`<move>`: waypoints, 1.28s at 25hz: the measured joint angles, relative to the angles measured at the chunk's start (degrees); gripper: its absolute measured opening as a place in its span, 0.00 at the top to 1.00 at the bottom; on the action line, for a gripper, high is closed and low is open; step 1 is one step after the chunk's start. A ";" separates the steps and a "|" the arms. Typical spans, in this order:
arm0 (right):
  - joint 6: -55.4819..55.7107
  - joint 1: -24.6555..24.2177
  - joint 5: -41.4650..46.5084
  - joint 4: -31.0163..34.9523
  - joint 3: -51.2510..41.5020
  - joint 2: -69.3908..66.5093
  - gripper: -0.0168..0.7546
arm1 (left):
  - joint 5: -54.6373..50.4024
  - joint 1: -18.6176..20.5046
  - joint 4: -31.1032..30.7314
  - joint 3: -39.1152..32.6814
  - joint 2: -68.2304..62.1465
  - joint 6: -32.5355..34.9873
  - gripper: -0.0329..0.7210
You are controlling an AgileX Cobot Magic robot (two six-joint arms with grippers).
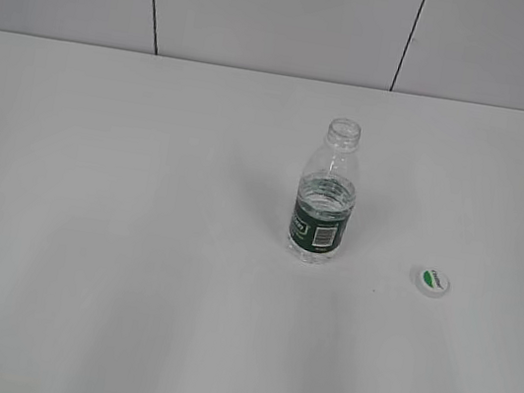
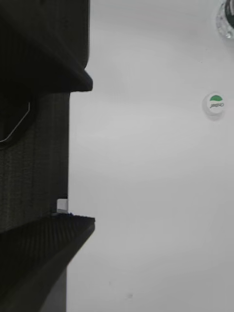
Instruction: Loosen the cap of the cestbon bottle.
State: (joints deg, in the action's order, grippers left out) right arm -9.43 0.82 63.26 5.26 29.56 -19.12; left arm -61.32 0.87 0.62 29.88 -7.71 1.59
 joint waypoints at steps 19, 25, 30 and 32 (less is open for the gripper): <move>-0.15 0.00 -0.22 0.22 -0.12 19.50 0.22 | -0.05 0.00 -0.19 -0.07 6.82 0.00 0.25; -0.15 0.00 -0.28 0.22 -0.12 19.50 0.22 | -0.05 0.00 -0.21 -0.07 6.82 0.00 0.25; -0.15 0.21 -0.39 0.22 -0.12 19.50 0.22 | -0.05 0.00 -0.25 -0.07 6.82 0.00 0.25; -0.15 0.75 -0.39 0.22 -0.12 19.50 0.22 | -0.05 0.00 -0.27 -0.07 6.82 0.00 0.25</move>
State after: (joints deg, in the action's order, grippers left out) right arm -9.58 1.57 62.87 5.48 29.44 0.38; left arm -61.37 0.87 0.35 29.81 -0.89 1.59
